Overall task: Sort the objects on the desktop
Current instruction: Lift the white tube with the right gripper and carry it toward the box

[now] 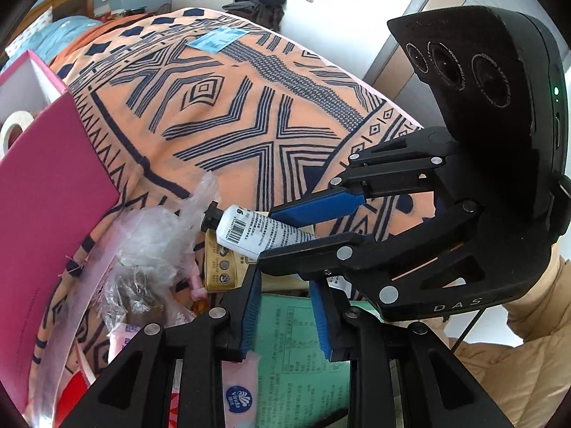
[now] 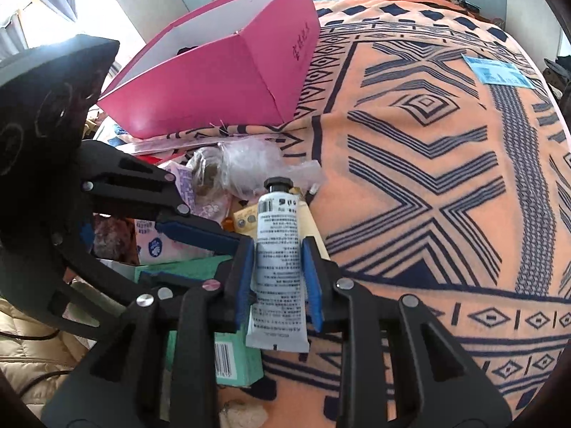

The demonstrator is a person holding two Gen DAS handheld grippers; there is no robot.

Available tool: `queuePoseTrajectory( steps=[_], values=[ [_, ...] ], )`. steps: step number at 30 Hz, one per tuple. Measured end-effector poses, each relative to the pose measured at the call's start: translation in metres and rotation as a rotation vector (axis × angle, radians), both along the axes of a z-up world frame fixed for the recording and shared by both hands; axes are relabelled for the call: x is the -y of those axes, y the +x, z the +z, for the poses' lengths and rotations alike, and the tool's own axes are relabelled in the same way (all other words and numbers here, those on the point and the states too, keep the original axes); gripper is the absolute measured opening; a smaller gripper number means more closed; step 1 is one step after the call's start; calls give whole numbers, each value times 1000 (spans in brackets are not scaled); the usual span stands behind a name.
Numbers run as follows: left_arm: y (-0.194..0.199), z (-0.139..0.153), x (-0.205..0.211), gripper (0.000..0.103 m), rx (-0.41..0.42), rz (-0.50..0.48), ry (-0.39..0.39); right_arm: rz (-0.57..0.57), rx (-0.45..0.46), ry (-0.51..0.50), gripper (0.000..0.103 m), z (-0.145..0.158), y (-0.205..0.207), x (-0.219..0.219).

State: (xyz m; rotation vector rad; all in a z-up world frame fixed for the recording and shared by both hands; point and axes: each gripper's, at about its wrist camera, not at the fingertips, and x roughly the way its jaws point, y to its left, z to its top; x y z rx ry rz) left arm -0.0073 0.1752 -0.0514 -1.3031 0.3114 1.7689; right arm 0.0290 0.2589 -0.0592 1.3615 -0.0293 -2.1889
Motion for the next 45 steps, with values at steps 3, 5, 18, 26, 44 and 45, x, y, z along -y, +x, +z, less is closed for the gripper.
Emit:
queuePoseTrajectory(
  steps=[3, 5, 18, 26, 44, 45],
  values=[
    [-1, 1, 3, 27, 5, 4, 9, 2, 0, -1, 29, 0, -1, 0],
    [-1, 3, 4, 27, 5, 8, 17, -6, -7, 1, 28, 1, -1, 0],
    [-5, 7, 6, 40, 14, 54, 44, -136, 31, -214, 28, 10, -9, -11],
    [-5, 9, 14, 29, 10, 94, 30, -129, 43, -230, 31, 5, -11, -7],
    [-15, 53, 63, 22, -62, 200, 109, -51, -77, -268, 30, 45, -19, 26],
    [-16, 56, 66, 22, -64, 204, 113, -47, -83, -268, 30, 47, -20, 28]
  ],
)
